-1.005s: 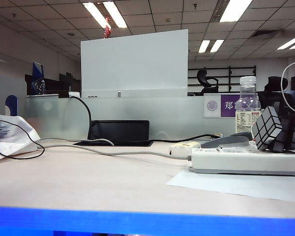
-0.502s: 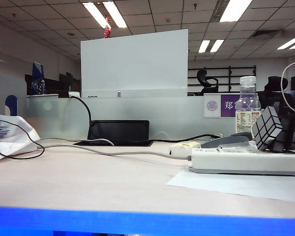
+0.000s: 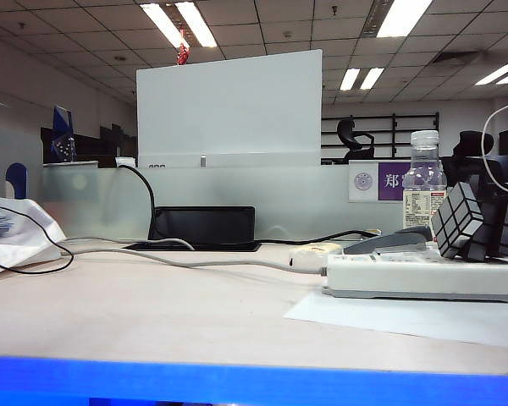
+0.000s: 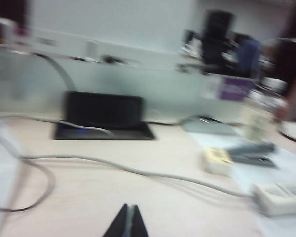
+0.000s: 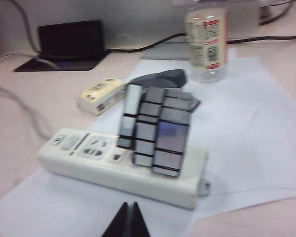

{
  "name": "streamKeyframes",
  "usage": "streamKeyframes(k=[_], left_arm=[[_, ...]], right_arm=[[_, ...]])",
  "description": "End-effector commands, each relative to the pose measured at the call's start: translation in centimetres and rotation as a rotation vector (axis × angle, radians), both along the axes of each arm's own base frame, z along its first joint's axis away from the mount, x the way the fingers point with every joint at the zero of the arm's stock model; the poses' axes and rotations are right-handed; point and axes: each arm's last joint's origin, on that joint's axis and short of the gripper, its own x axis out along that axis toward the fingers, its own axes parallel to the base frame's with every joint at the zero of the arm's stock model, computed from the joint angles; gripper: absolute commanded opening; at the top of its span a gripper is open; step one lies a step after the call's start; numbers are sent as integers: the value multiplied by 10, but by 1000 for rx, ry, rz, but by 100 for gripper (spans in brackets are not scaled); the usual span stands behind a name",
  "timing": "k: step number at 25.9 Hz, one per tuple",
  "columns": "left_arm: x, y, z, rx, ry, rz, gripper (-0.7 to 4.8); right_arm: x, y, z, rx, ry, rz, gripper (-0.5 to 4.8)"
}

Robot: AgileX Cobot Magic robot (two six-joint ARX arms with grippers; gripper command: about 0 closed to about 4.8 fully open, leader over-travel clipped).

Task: Press the button on the power strip.

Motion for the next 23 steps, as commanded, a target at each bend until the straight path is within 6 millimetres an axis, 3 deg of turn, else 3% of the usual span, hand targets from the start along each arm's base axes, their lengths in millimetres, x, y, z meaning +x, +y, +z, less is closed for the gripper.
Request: streamKeyframes(k=[1,5,9,11,14,18,23], left_arm=[[-5,0,18,56,-32,-4,-5],[6,-3,39,61,21,-72,-5],[47,-14,51,84,235,-188,-5],[75,-28,49,92,371,-293,-5],[115,-66,39,123,533,-508,-5],[138,-118,35,227,533,-672,-5],[160,-156,37,250,486,-724,-5]], right_arm=[[0,2,-1,-2,-2,33,0],[-1,4,-1,-5,-3,57,0],[-1,6,-1,-9,-3,73,0],[-1,6,-1,-19,-6,74,0],[-1,6,-1,-28,-10,75,0],[-1,6,-1,-27,-9,77,0],[-1,7,-1,-21,-6,87,0]])
